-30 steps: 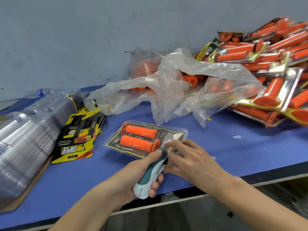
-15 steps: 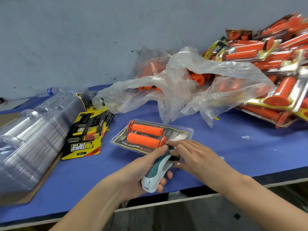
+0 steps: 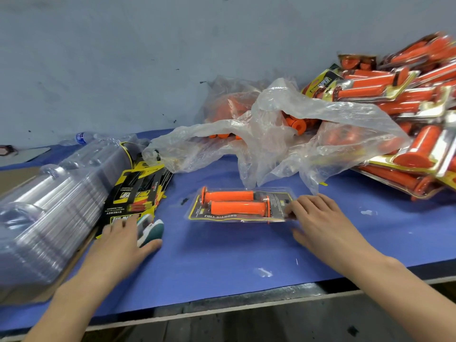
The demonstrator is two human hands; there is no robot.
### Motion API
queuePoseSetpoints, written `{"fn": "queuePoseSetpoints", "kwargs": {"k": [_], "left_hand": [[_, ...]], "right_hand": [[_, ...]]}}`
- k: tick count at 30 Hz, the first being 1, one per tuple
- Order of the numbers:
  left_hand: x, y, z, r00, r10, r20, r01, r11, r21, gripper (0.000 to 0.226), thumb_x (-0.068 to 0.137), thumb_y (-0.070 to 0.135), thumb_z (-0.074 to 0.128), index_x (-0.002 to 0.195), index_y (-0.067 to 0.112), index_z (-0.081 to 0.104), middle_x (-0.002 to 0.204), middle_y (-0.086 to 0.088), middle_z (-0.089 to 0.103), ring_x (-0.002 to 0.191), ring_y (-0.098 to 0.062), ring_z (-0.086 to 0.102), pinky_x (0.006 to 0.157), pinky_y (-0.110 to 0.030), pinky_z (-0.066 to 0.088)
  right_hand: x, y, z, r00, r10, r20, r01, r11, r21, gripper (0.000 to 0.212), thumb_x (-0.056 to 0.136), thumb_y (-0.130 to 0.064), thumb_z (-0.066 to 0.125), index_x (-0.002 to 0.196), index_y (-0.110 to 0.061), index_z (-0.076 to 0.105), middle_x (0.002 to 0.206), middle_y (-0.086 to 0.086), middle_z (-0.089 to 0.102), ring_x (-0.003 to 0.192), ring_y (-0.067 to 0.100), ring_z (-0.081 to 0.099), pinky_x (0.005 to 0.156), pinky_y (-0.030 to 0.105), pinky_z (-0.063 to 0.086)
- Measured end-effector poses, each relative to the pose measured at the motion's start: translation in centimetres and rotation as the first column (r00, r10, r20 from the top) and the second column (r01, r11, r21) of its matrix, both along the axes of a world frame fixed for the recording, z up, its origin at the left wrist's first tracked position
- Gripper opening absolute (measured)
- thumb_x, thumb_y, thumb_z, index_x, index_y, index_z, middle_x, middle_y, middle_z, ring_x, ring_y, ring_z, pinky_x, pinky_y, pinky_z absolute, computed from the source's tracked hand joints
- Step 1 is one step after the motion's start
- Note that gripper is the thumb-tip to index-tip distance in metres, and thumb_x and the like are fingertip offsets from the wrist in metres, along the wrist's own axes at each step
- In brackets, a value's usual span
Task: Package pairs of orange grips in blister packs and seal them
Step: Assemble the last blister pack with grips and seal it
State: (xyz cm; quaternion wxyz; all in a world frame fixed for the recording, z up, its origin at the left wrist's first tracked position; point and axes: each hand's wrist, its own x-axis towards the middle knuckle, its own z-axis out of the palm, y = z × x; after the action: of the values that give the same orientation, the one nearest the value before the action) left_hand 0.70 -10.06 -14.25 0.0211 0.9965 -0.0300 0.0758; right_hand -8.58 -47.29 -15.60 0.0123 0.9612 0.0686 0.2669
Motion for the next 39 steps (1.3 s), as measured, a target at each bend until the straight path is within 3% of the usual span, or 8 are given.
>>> {"fn": "queuePoseSetpoints", "kwargs": {"k": [5,10,14,19,23,30,36,39], "left_hand": [[-0.1,-3.5,0.1,0.831,-0.460,0.312,0.478,0.878,0.021,0.065,0.074,0.025,0.086,0.132,0.015,0.059,0.128,-0.012,0.053,0.110,-0.033,0.058,0.091,-0.048,0.052],[-0.5,-6.7,-0.3,0.645,-0.610,0.460,0.629,0.766,0.134,0.015,0.084,0.014,0.077,0.098,0.013,0.073,0.099,-0.003,0.068,0.087,-0.029,0.067,0.070,-0.044,0.056],[-0.7,-7.2,-0.5,0.543,-0.665,0.513,0.689,0.702,0.182,0.019,0.094,0.028,0.056,0.089,0.016,0.070,0.090,0.004,0.067,0.081,-0.022,0.064,0.063,-0.037,0.055],[-0.7,-6.0,-0.6,0.549,-0.655,0.519,0.706,0.696,0.131,0.026,0.096,0.036,0.053,0.089,0.021,0.072,0.092,0.009,0.067,0.079,-0.015,0.063,0.064,-0.023,0.043],[-0.7,-4.9,-0.8,0.568,-0.637,0.521,0.725,0.687,0.051,0.027,0.096,0.038,0.053,0.089,0.020,0.072,0.095,0.011,0.067,0.080,-0.009,0.064,0.066,-0.017,0.039],[-1.5,-4.8,-1.0,0.546,-0.681,0.488,0.791,0.611,-0.031,0.028,0.098,0.040,0.052,0.091,0.021,0.072,0.099,0.014,0.067,0.087,-0.007,0.064,0.068,-0.028,0.051],[-2.8,-5.8,-0.7,0.434,-0.721,0.541,0.805,0.579,0.127,0.025,0.097,0.038,0.060,0.083,0.020,0.071,0.088,0.007,0.064,0.085,-0.016,0.060,0.074,-0.029,0.050],[-4.2,-8.3,-0.6,0.351,-0.733,0.583,0.814,0.546,0.197,0.025,0.096,0.036,0.062,0.079,0.020,0.070,0.079,0.003,0.060,0.074,-0.020,0.060,0.072,-0.030,0.050]], "right_hand": [[0.5,3.6,0.4,0.987,0.141,0.076,-0.138,0.990,-0.041,0.046,0.068,-0.033,0.080,0.109,-0.019,0.066,0.107,0.001,0.065,0.095,0.028,0.064,0.086,0.043,0.051],[2.2,8.2,0.0,0.956,0.258,0.140,-0.245,0.964,-0.106,0.036,0.077,-0.038,0.072,0.110,-0.024,0.065,0.098,-0.003,0.063,0.087,0.023,0.061,0.077,0.039,0.051],[3.5,9.7,0.1,0.943,0.259,0.210,-0.243,0.965,-0.098,0.006,0.086,-0.024,0.068,0.089,-0.024,0.063,0.082,-0.005,0.057,0.074,0.020,0.056,0.068,0.034,0.043],[3.1,8.1,-0.1,0.896,0.348,0.276,-0.313,0.936,-0.161,0.014,0.091,-0.012,0.058,0.088,-0.024,0.066,0.080,-0.002,0.054,0.069,0.023,0.051,0.065,0.035,0.044],[2.3,4.9,-0.5,0.908,0.295,0.296,-0.245,0.950,-0.195,0.014,0.083,-0.007,0.069,0.083,-0.021,0.065,0.078,0.001,0.053,0.067,0.025,0.051,0.063,0.035,0.041],[1.3,0.3,-0.7,0.889,0.311,0.335,-0.213,0.930,-0.299,0.018,0.094,-0.016,0.059,0.077,-0.019,0.060,0.076,0.001,0.052,0.063,0.025,0.047,0.060,0.037,0.038],[0.7,-2.3,0.5,0.954,0.060,0.293,-0.011,0.986,-0.166,0.008,0.079,-0.011,0.074,0.078,-0.015,0.066,0.076,0.003,0.060,0.064,0.030,0.059,0.062,0.040,0.045],[-0.3,0.9,0.3,0.976,0.090,0.197,-0.088,0.996,-0.021,0.057,0.057,-0.021,0.088,0.111,-0.016,0.068,0.101,0.006,0.067,0.082,0.030,0.067,0.071,0.041,0.053]]}}
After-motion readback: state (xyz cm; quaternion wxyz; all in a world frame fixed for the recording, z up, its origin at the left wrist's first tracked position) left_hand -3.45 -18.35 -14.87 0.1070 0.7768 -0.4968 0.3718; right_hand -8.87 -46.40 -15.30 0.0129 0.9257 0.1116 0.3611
